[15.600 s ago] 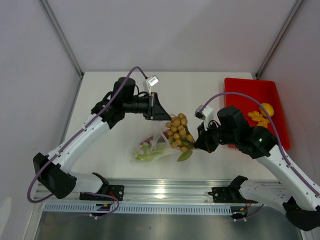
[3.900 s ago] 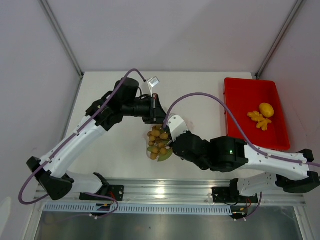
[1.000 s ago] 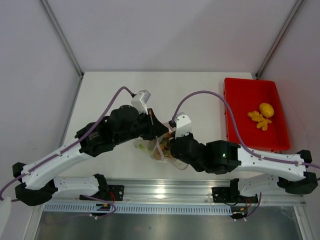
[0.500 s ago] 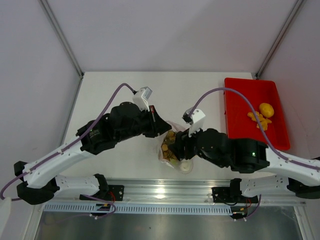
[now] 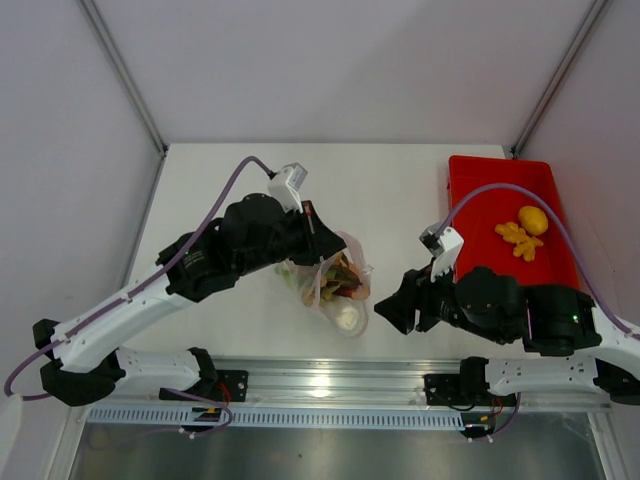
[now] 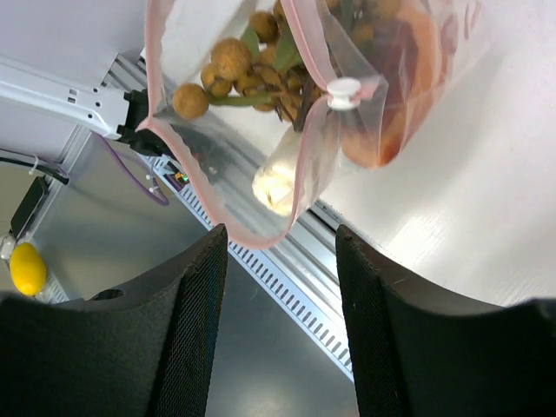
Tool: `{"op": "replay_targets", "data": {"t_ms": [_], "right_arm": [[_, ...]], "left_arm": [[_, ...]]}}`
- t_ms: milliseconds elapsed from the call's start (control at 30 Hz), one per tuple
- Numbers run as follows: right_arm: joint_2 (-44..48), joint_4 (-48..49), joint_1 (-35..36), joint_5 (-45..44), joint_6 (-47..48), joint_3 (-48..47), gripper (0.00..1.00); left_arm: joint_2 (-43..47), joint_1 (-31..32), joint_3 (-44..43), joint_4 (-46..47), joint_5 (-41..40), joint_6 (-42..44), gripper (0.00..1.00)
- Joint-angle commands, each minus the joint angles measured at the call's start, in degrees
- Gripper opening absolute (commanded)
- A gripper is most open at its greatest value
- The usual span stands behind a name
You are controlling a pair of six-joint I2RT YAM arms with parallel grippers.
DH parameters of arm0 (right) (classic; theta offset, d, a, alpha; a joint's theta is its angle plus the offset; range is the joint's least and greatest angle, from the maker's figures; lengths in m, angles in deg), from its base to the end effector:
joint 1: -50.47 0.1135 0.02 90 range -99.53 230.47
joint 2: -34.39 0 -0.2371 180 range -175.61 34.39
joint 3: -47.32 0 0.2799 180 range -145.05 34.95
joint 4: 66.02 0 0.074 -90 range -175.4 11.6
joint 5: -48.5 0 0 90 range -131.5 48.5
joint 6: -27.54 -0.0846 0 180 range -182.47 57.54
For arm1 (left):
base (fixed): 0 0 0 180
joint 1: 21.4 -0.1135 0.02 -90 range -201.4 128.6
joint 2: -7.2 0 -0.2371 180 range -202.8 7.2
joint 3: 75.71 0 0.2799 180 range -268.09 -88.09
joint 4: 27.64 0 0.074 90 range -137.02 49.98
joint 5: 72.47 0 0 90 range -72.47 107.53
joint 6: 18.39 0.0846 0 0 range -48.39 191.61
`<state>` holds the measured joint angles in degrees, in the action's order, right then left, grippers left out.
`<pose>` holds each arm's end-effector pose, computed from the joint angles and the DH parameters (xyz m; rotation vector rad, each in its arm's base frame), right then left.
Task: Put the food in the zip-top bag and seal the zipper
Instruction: Place the fake fruit in the zipper food storage bag, then adjust the zipper food storage bag at the center of the board.
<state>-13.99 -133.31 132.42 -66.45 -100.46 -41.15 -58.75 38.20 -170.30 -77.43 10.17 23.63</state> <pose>0.0648 0.2036 0.4021 -0.5215 2.0482 0.8751 0.1694 -0.2673 0.4072 0.1208 2.1046 -1.0846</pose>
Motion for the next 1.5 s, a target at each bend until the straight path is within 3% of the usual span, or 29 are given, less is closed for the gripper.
{"op": "replay_targets", "data": {"t_ms": [0, 133, 333, 400, 467, 700, 833, 1000, 1067, 1133, 1233, 1300, 1467], "right_arm": [[-0.04, -0.28, 0.23, 1.13, -2.52, 2.0, 0.55], [-2.85, 2.79, 0.23, 2.45, -3.05, 4.55, 0.54], [-7.6, 2.54, 0.05, -4.83, -6.73, 6.4, 0.47], [-9.36, 1.83, -0.56, -6.69, -7.44, 6.84, 0.33], [-9.89, 1.57, -0.57, -7.57, -7.7, 6.4, 0.0], [-8.57, -2.21, -1.97, -10.56, -3.68, -1.94, 0.0], [-8.48, -2.74, -8.8, -5.13, 1.85, -9.14, 0.0], [-14.27, -5.55, -18.13, 9.11, 7.4, -23.9, 0.0], [-16.56, -3.55, -21.9, 11.75, 9.07, -21.66, 0.0], [-16.66, 0.4, -24.46, 18.42, 9.43, -11.66, 0.0], [-16.04, 8.31, -25.88, 21.52, 8.56, -3.04, 0.0], [-16.74, 8.68, -25.88, 21.26, 8.82, -2.65, 0.0], [-19.64, 3.51, -25.79, 19.41, 11.54, -14.39, 0.0]], "left_arm": [[0.39, -0.27, -3.57, 4.45, -0.29, 0.79, 0.01], [-0.14, -0.35, -3.74, 4.71, -0.12, 0.7, 0.01], [-0.05, -0.35, -3.65, 4.89, -0.03, 0.61, 0.01], [0.3, -0.35, -3.65, 4.71, -0.03, 0.7, 0.0], [0.39, -0.35, -3.66, 4.63, -0.11, 1.05, 0.0], [3.2, -0.35, 1.17, 5.86, 0.76, 4.56, 0.01], [5.83, -0.35, 5.66, 5.94, 3.74, 9.21, 0.0], [10.4, -0.18, 10.04, 4.1, 6.92, 13.8, 0.01], [13.38, -0.18, 12.15, 4.18, 6.48, 12.4, 0.01], [14.53, -0.27, 15.23, 5.32, 6.21, 10.99, 0.01], [13.49, -0.44, 18.13, 5.33, 5.95, 10.81, 0.01], [11.74, -1.32, 17.88, 4.8, 6.74, 11.07, 0.01], [10.67, -1.76, 8.59, 2.78, 6.3, 14.41, 0.01]]}}
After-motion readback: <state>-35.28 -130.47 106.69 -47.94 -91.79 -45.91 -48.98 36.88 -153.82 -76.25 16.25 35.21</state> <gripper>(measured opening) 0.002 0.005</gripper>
